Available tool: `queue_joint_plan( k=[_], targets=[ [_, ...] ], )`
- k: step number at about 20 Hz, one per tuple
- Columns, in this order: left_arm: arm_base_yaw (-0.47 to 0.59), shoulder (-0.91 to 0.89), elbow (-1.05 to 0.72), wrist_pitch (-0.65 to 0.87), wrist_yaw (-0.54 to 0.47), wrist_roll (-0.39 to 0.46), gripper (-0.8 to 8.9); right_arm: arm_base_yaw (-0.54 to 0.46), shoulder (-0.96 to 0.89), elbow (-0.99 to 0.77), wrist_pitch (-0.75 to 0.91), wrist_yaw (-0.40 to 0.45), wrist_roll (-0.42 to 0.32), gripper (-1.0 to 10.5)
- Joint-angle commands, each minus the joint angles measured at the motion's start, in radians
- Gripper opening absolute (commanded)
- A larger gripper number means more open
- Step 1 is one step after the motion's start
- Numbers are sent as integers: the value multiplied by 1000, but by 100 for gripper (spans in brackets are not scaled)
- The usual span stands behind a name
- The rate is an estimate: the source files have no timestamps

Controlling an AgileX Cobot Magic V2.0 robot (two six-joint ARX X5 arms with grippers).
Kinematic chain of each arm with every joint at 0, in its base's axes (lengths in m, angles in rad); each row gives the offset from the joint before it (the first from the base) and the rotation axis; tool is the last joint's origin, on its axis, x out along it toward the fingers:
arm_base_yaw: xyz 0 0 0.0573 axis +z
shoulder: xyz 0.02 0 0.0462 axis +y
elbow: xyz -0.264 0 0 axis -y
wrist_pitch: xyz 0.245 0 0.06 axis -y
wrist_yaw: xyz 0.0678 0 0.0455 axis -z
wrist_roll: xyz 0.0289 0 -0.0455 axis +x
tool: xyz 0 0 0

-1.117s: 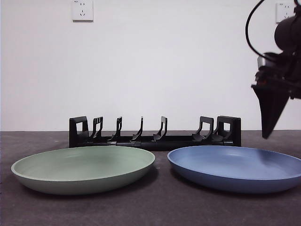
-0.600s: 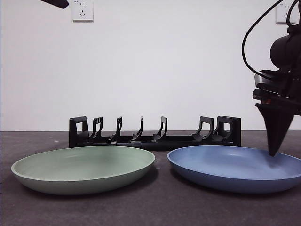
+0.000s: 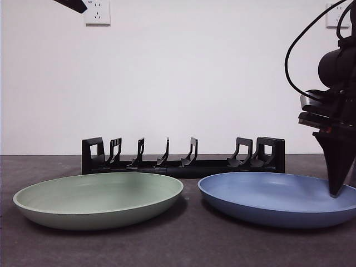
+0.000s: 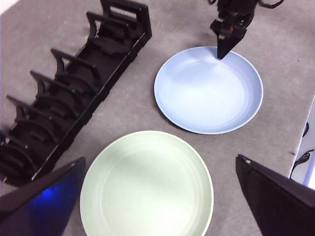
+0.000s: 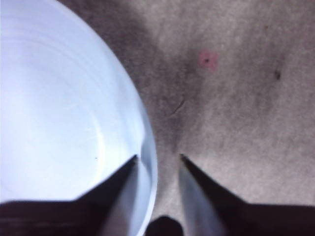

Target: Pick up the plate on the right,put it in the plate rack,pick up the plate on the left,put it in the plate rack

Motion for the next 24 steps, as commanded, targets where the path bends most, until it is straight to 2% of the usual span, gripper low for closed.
queue_joint_plan(
  k=[1,6,9,12,14,18,20,24],
  targets=[
    [-10,12,0,15,-2,25,625,1,13,-1,16,0,7,-15],
    [-67,21,0,14,-2,124,625,0,10,9,19,-3,7,-16],
    [-122,21,0,14,-3,208,625,-2,-26,74,-68,-6,-5,-16],
    [-173,21,0,14,-3,332,625,-1,-71,220,-225,-89,-36,-16],
    [-207,21,0,15,-16,394,625,1,-100,322,-306,-107,-42,-16],
    [-274,34,0,46,-192,511,625,37,-113,468,-432,-194,-39,-16],
    [-301,47,0,58,-266,562,625,83,-114,512,-468,-203,-38,-16],
    [-332,90,0,58,-320,593,625,188,-114,570,-469,-204,9,-16]
  ],
)
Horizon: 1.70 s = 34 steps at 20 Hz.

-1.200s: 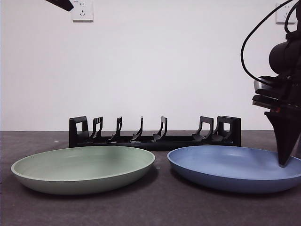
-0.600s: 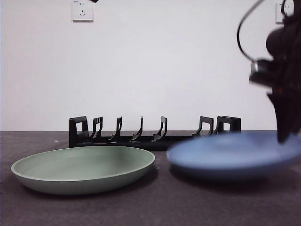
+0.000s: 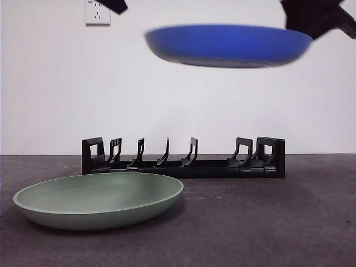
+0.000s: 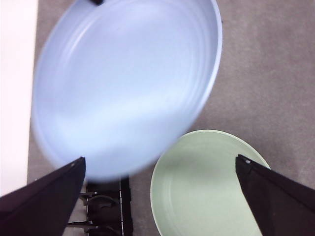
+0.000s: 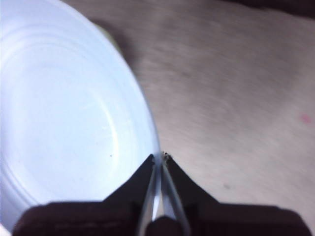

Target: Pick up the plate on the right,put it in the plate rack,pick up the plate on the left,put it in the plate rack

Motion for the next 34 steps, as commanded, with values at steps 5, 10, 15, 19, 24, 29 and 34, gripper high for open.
queue_joint_plan(
  k=[5,10,15,19,24,29,34],
  targets=[
    [-31,58,0,6,-39,25,481,94,4,32,2,-9,34,-16],
    [-39,60,0,2,-39,18,140,93,4,32,2,1,48,-16],
    [-39,60,0,-19,-38,17,22,93,4,32,9,1,48,-16],
    [-39,60,0,-23,-31,15,19,93,4,32,10,0,50,-16],
    [-40,60,0,-24,-26,-2,-8,93,4,32,11,1,50,-14],
    [-40,60,0,-46,-18,-17,-8,93,4,35,63,0,52,92],
    [-32,60,0,-39,43,-116,-8,92,3,129,188,6,130,385]
  ],
)
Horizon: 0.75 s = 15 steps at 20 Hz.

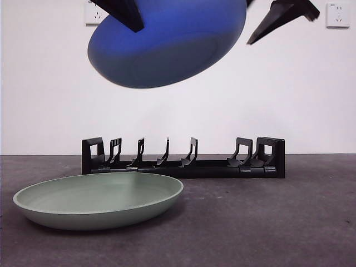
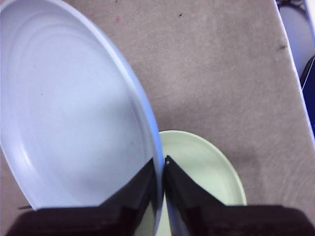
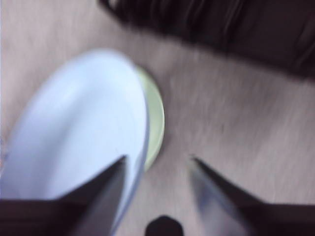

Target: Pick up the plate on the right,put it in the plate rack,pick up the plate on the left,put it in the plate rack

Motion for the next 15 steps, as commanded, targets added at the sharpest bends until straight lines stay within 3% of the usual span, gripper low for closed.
queue_joint_plan(
  k=[1,6,10,12,15],
  targets=[
    [14,-1,1,27,23,-89,-8,-1,0,87,35,29,34,385],
    [147,-1,1,256,228,-385,-8,0,-59,315,52,224,59,383],
    [329,19,1,541,367,-690,-8,0,-150,339,14,236,34,382],
    [409,47,1,641,411,-802,-8,0,-174,339,-37,236,14,382],
    [475,100,1,710,443,-871,-8,0,-180,339,-105,233,-7,382]
  ],
)
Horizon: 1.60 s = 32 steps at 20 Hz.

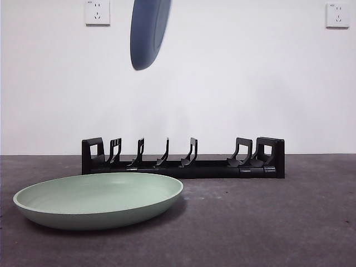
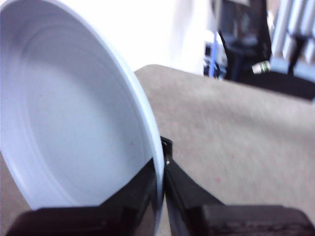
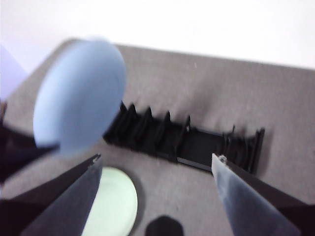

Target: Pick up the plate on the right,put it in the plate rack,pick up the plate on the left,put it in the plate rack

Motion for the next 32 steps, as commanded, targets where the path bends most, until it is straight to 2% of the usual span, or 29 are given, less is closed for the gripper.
queue_joint_plan(
  k=[1,3,16,26,32],
  targets=[
    [37,48,1,46,6,-109,-8,2,9,-7,-44,-3,-29,382],
    [59,85,1,58,-24,-123,-8,2,10,-10,-82,-3,-46,382],
    [155,324,1,206,8,-147,-8,2,10,-23,-135,-3,-49,382],
    [158,437,1,203,-14,-85,-8,2,11,-23,-132,-3,-50,382],
    [158,437,1,122,-73,16,-8,2,13,-23,-129,-2,-58,382]
  ],
)
